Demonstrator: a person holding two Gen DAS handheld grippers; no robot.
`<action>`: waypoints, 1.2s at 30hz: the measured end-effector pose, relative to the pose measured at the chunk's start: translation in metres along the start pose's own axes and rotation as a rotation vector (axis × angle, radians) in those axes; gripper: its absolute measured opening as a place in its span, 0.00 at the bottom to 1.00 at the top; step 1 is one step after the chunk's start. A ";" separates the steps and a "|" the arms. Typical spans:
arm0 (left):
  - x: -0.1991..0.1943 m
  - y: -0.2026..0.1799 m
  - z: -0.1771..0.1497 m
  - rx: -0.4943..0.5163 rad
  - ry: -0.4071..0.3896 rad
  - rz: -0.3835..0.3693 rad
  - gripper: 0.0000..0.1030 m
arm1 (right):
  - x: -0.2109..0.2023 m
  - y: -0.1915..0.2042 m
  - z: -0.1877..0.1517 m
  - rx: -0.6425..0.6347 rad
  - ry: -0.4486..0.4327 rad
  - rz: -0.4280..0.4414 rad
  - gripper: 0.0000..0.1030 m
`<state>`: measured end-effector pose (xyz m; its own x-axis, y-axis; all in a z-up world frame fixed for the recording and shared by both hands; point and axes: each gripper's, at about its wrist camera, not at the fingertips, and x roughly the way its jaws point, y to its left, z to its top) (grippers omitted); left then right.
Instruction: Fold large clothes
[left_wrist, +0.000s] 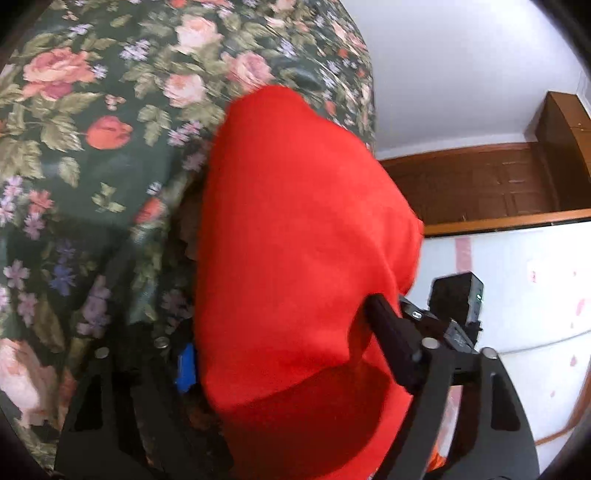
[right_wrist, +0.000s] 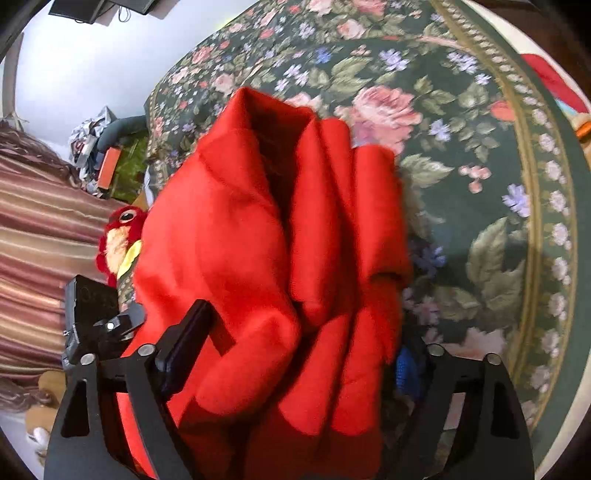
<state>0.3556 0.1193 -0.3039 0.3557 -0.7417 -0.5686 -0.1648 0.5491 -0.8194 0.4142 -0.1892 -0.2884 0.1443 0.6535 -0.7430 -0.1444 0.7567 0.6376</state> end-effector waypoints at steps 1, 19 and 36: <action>-0.001 -0.003 -0.001 0.015 -0.003 0.015 0.72 | 0.000 0.004 0.000 -0.003 -0.002 -0.007 0.67; -0.149 -0.058 0.005 0.274 -0.252 0.099 0.41 | -0.015 0.142 0.013 -0.203 -0.089 0.067 0.25; -0.202 0.033 0.113 0.196 -0.317 0.232 0.41 | 0.119 0.221 0.075 -0.322 -0.035 0.019 0.25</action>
<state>0.3827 0.3309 -0.2076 0.5998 -0.4518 -0.6604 -0.1071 0.7726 -0.6258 0.4731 0.0575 -0.2206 0.1716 0.6723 -0.7202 -0.4493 0.7039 0.5501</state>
